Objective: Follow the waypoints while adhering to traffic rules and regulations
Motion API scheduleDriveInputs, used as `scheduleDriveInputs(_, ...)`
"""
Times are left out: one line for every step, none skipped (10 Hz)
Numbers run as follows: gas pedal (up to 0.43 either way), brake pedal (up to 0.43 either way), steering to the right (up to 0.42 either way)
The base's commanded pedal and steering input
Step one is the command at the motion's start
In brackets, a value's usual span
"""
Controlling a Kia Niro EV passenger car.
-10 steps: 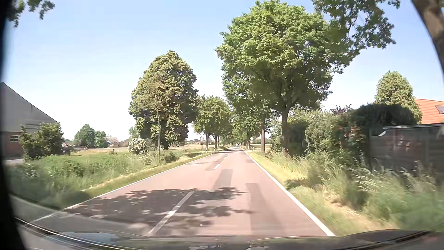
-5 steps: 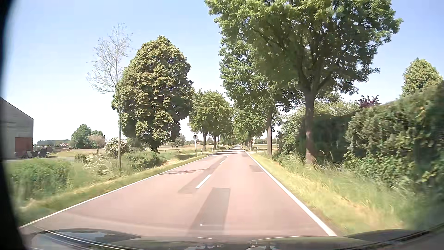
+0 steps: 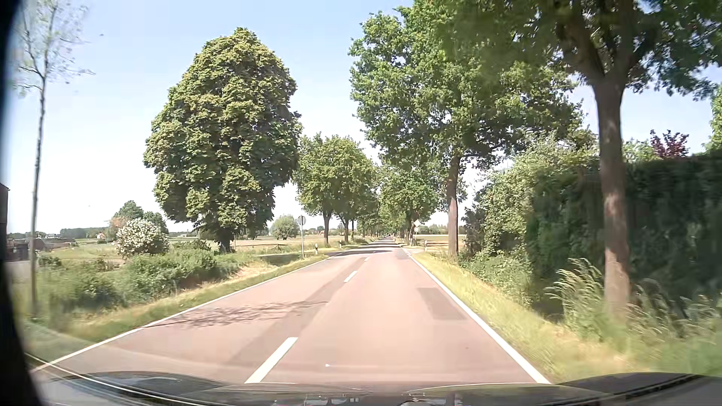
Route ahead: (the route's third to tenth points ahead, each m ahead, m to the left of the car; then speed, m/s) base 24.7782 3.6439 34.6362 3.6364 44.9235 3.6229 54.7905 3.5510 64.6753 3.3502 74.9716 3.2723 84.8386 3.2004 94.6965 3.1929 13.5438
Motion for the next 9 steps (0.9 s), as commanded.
scheduleDriveInputs(0.067, 0.000, 0.000)
scheduleDriveInputs(0.067, 0.000, 0.000)
scheduleDriveInputs(0.067, 0.000, 0.000)
scheduleDriveInputs(0.067, 0.000, 0.000)
scheduleDriveInputs(0.067, 0.000, 0.000)
scheduleDriveInputs(0.067, 0.000, 0.000)
scheduleDriveInputs(0.067, 0.000, 0.000)
scheduleDriveInputs(0.067, 0.000, 0.000)
scheduleDriveInputs(0.067, 0.000, 0.000)
